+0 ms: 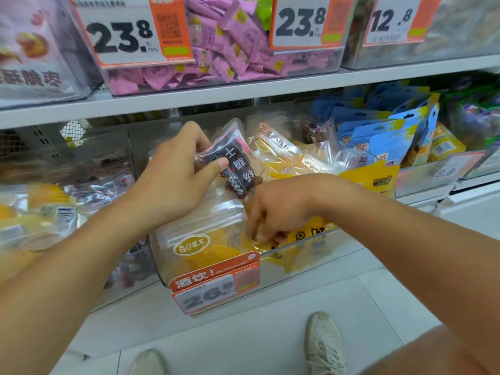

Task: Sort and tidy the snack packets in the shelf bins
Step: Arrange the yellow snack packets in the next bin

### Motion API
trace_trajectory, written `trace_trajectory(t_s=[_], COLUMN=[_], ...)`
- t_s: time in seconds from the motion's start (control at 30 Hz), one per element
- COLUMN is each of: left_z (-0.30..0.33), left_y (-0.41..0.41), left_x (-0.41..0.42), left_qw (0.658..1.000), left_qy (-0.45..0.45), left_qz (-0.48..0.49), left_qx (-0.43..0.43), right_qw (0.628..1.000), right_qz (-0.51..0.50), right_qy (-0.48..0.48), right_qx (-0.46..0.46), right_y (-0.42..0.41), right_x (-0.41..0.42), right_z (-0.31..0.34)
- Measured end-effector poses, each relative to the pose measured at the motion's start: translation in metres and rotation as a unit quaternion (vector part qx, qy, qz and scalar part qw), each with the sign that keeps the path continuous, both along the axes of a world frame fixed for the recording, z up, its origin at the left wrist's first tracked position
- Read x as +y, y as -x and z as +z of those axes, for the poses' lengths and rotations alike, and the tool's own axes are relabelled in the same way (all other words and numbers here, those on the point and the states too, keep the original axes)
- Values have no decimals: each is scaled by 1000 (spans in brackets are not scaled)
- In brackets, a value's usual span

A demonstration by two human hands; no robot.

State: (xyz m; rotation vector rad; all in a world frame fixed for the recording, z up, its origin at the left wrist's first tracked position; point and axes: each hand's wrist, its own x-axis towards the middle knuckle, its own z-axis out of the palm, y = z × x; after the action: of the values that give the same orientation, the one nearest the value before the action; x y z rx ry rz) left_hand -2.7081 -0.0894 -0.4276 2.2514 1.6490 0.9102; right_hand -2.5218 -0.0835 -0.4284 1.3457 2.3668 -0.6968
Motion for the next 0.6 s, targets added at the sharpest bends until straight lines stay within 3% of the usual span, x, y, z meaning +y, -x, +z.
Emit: trace_trajectory(t_s=[0.07, 0.13, 0.4, 0.6], left_z=[0, -1, -4, -6], left_y=[0, 0, 1, 5], left_x=[-1, -1, -2, 3], left_qw=[1000, 999, 998, 998], left_qy=[5, 16, 33, 48], left_qz=[-24, -27, -10, -14], left_qx=[11, 31, 45, 46], right_qw=[985, 972, 956, 958], right_qz=[70, 53, 5, -19], right_qy=[-92, -139, -223, -275], right_qx=[-131, -181, -193, -84], right_y=[11, 15, 18, 15], right_x=[0, -1, -1, 2], right_z=[-3, -3, -16, -10])
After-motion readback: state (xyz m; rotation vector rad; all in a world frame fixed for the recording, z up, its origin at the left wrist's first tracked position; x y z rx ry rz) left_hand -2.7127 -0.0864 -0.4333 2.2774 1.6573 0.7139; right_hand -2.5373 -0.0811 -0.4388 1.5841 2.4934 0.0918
